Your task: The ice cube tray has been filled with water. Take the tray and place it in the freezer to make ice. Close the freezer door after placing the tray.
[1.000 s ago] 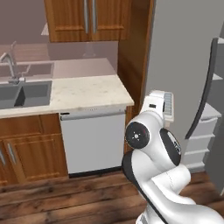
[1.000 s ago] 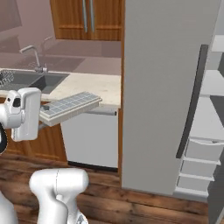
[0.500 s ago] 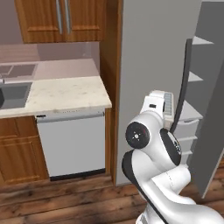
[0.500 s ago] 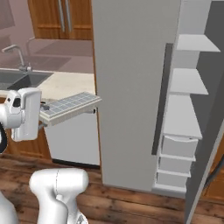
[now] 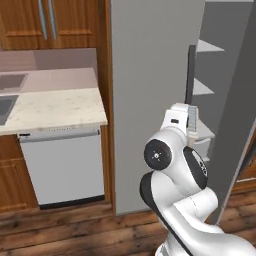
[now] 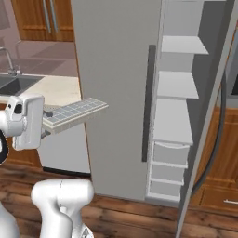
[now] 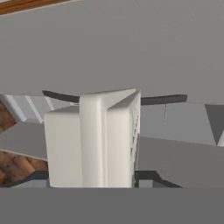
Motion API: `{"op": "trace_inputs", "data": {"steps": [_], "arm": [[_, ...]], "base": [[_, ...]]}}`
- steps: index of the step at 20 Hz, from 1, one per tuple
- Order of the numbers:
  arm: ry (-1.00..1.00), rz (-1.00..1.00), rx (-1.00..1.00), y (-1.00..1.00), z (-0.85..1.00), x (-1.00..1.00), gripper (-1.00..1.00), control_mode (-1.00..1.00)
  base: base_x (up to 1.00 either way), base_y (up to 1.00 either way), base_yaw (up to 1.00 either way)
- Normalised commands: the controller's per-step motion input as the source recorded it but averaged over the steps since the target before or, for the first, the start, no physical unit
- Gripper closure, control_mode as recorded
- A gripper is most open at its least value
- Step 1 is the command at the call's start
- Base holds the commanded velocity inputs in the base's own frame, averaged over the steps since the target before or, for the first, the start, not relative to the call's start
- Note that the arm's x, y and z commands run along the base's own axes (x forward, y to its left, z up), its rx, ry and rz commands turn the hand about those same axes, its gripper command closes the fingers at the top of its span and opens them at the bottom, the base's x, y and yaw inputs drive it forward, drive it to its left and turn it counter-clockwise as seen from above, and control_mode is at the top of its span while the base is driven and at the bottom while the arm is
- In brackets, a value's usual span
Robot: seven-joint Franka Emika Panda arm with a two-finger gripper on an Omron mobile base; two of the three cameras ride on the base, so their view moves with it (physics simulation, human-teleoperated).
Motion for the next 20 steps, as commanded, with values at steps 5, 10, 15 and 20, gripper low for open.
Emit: {"op": "trace_inputs", "data": {"steps": [5,10,15,20], "arm": [[0.0,0.0,0.0,0.0,0.0,0.0,1.0,1.0],[0.0,0.0,0.0,0.0,0.0,0.0,1.0,1.0],[0.0,0.0,0.0,0.0,0.0,0.0,1.0,1.0],[0.0,0.0,0.0,0.0,0.0,0.0,1.0,1.0]], "base": [[0.0,-0.44,0.0],[0.0,-0.44,-0.01],[0.0,-0.45,-0.01],[0.0,-0.45,-0.01]]}}
